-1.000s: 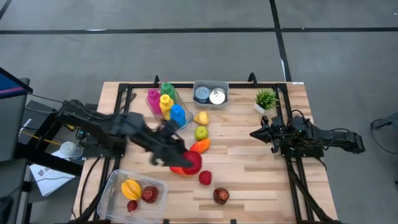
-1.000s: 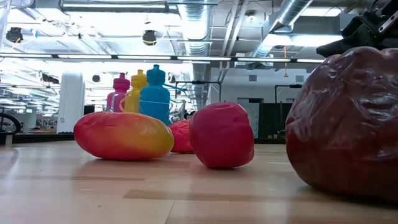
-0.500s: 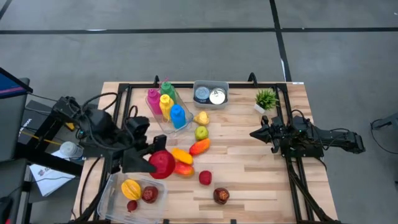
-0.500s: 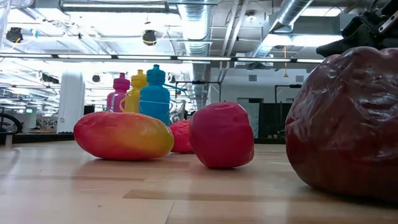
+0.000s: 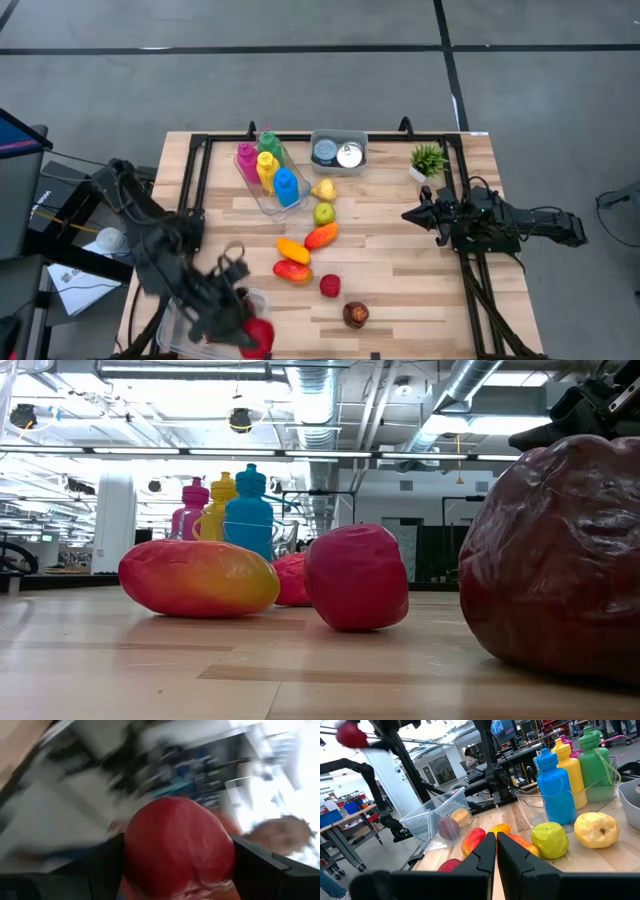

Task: Pick & Place Food Item
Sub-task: Put the left red tomato into the white bin

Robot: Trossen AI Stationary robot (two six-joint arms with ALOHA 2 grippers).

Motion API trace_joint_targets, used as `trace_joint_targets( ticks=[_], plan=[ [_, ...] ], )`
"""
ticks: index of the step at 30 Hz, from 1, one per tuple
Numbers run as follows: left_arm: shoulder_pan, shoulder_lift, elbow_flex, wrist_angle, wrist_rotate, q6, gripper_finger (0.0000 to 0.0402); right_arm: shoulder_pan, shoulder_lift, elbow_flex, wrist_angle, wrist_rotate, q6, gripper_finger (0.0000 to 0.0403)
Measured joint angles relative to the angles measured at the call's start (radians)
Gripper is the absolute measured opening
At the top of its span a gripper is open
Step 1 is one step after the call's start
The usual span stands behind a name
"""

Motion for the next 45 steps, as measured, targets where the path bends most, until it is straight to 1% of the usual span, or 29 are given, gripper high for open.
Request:
trace_joint_targets(
  ticks=[3,9,14,18,22,27,30,35,43,45],
  plan=[
    [-0.036,0.018,0.0,-0.181,0.001,-0.145,0.0294,0.0,0.0,0.0,0.0,0.0,0.0,0.0012],
    [-0.073,0.032,-0.001,-0.468,-0.001,-0.345,0.0294,0.0,0.0,0.0,0.0,0.0,0.0,0.0012],
    [-0.101,0.059,-0.001,-0.639,0.025,-0.469,0.0294,0.0,0.0,0.0,0.0,0.0,0.0,0.0012],
    [-0.11,0.084,0.0,-0.71,0.117,-0.521,0.0294,0.0,0.0,0.0,0.0,0.0,0.0,0.0012],
    [-0.117,0.116,0.0,-0.795,0.21,-0.527,0.0294,0.0,0.0,0.0,0.0,0.0,0.0,0.0012],
    [-0.117,0.158,0.0,-0.922,0.361,-0.528,0.0294,0.0,0.0,0.0,0.0,0.0,0.0,0.0012],
    [-0.12,0.168,0.0,-0.996,0.411,-0.528,0.0294,0.0,0.0,0.0,0.0,0.0,0.0,0.0012],
    [-0.13,0.167,0.0,-1.063,0.441,-0.528,0.0294,0.0,0.0,0.0,0.0,0.0,0.0,0.0012],
    [-0.142,0.167,0.0,-1.109,0.455,-0.523,0.0294,0.0,0.0,0.0,0.0,0.0,0.0,0.0012],
    [-0.142,0.173,0.0,-1.118,0.456,-0.492,0.0294,0.0,0.0,0.0,0.0,0.0,0.0,0.0012]
  ],
)
